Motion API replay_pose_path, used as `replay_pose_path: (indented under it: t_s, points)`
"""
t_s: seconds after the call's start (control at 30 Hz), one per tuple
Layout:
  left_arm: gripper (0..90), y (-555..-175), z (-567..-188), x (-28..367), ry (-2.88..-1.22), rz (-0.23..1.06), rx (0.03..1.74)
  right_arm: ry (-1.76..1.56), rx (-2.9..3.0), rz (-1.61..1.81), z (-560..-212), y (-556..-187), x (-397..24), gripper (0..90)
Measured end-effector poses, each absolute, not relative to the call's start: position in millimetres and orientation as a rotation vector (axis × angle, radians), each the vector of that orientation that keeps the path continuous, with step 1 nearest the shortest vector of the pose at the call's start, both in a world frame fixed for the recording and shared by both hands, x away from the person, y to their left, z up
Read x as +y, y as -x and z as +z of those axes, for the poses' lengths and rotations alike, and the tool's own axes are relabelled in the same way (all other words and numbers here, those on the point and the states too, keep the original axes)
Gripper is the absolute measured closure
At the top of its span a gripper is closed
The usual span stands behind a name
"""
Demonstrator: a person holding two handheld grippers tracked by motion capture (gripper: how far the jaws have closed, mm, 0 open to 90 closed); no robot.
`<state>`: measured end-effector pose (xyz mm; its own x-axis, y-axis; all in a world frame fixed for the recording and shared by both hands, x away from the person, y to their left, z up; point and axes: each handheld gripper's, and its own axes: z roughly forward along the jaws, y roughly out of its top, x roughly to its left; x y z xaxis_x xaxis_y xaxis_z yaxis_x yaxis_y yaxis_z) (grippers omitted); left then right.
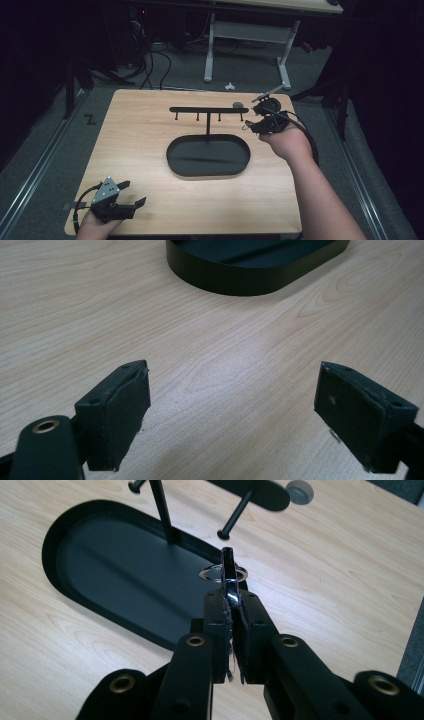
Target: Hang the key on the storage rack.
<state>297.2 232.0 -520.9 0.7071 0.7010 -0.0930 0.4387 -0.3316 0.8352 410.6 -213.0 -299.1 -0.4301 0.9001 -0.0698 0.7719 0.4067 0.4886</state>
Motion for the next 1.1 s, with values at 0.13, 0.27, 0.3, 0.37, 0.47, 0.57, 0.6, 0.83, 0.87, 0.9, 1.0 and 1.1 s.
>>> replay_pose_path:
  t_s: [0.13,0.27,0.3,0.37,0.47,0.57,0.6,0.83,0.87,0.9,1.0,1.1]
  points:
    - [15.2,-296.8,-521.2,231.7,-1.978,0.354,0.876,-1.452,2.340,0.563,-297.8,-416.3,-209.8,84.9]
    - [15.2,-296.6,-521.2,232.9,-1.981,0.352,0.876,-1.451,2.338,0.559,-298.6,-421.9,-207.3,84.9]
    - [15.2,-296.7,-521.6,233.3,-1.976,0.352,0.879,-1.461,2.335,0.565,-298.7,-423.7,-206.7,84.9]
    - [15.2,-296.9,-521.7,233.6,-1.976,0.351,0.878,-1.463,2.330,0.560,-298.9,-425.8,-206.9,84.9]
    - [15.2,-297.1,-521.5,233.8,-1.977,0.349,0.878,-1.470,2.325,0.565,-299.0,-427.8,-207.3,84.9]
    - [15.2,-297.1,-521.7,233.1,-1.978,0.350,0.877,-1.478,2.319,0.569,-298.5,-430.2,-207.7,84.8]
    - [15.2,-297.1,-521.6,233.1,-1.979,0.349,0.877,-1.475,2.315,0.571,-298.5,-431.2,-208.1,84.9]
    - [15.2,-297.3,-522.2,232.3,-1.988,0.345,0.871,-1.494,2.293,0.574,-299.3,-436.7,-209.6,84.8]
    - [15.2,-297.2,-522.2,232.1,-1.988,0.345,0.870,-1.493,2.289,0.576,-299.7,-437.5,-209.8,84.8]
    - [15.2,-297.1,-522.3,231.9,-1.989,0.343,0.869,-1.497,2.284,0.576,-300.2,-438.1,-209.9,84.7]
    - [15.2,-297.0,-522.5,231.2,-1.993,0.342,0.866,-1.506,2.281,0.572,-302.4,-441.0,-210.3,84.7]
    - [15.2,-296.9,-523.0,230.4,-1.997,0.339,0.863,-1.510,2.276,0.574,-304.1,-442.7,-210.1,84.7]
